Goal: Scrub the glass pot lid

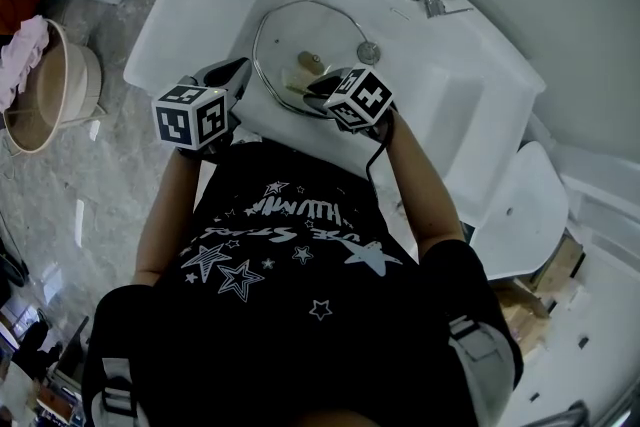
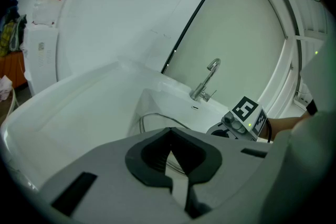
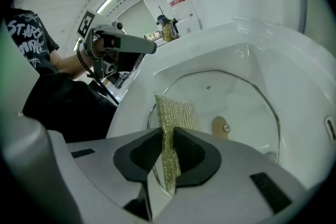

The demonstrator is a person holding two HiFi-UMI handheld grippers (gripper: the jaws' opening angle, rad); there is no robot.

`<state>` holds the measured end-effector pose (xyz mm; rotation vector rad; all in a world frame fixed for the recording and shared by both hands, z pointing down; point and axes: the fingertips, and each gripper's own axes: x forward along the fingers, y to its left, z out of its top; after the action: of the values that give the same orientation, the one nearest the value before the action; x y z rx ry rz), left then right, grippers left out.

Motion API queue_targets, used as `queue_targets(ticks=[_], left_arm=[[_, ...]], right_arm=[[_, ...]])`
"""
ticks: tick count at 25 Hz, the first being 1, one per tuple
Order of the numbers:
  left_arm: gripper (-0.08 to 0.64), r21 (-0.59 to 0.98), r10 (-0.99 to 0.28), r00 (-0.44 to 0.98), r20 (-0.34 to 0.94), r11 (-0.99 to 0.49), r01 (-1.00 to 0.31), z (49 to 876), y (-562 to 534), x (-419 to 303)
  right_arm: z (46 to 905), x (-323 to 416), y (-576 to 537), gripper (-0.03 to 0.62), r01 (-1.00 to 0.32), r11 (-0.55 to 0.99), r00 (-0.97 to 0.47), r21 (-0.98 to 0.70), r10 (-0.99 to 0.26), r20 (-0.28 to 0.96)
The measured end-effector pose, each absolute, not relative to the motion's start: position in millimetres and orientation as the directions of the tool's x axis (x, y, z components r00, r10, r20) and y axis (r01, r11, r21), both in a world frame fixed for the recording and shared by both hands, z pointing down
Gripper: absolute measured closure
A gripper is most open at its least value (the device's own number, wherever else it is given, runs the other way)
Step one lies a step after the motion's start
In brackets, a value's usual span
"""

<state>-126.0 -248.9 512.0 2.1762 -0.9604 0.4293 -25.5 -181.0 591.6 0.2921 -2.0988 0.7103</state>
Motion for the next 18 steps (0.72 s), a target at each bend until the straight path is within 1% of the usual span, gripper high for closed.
queue_targets(ticks=[5, 12, 14, 18], left_arm=[[0.552, 0.474, -0.513, 0.667, 0.540, -0.470, -0.745, 509.8, -248.8, -123.9], [0.552, 0.471, -0.513, 0.666, 0.542, -0.470, -0.746, 510.9, -245.6, -119.3], [0.552, 0.470, -0.515, 0.663, 0.544, -0.467, -0.749, 511.5, -244.7, -120.1], [0.552, 0.466, -0.519, 0.658, 0.546, -0.464, -0.753, 511.6, -246.0, -122.3]], right_arm=[[581.5, -28.4, -169.8, 0.520, -0.425, 0.786, -0.632, -0.448, 0.097, 0.769], [566.9, -28.9, -157.7, 0.520, -0.385, 0.729, -0.716, -0.565, 0.150, 0.682], [563.8, -27.4, -159.7, 0.520, -0.388, 0.738, -0.723, -0.552, 0.128, 0.679], [556.4, -16.4, -178.9, 0.523, -0.438, 0.772, -0.715, -0.460, 0.011, 0.700]])
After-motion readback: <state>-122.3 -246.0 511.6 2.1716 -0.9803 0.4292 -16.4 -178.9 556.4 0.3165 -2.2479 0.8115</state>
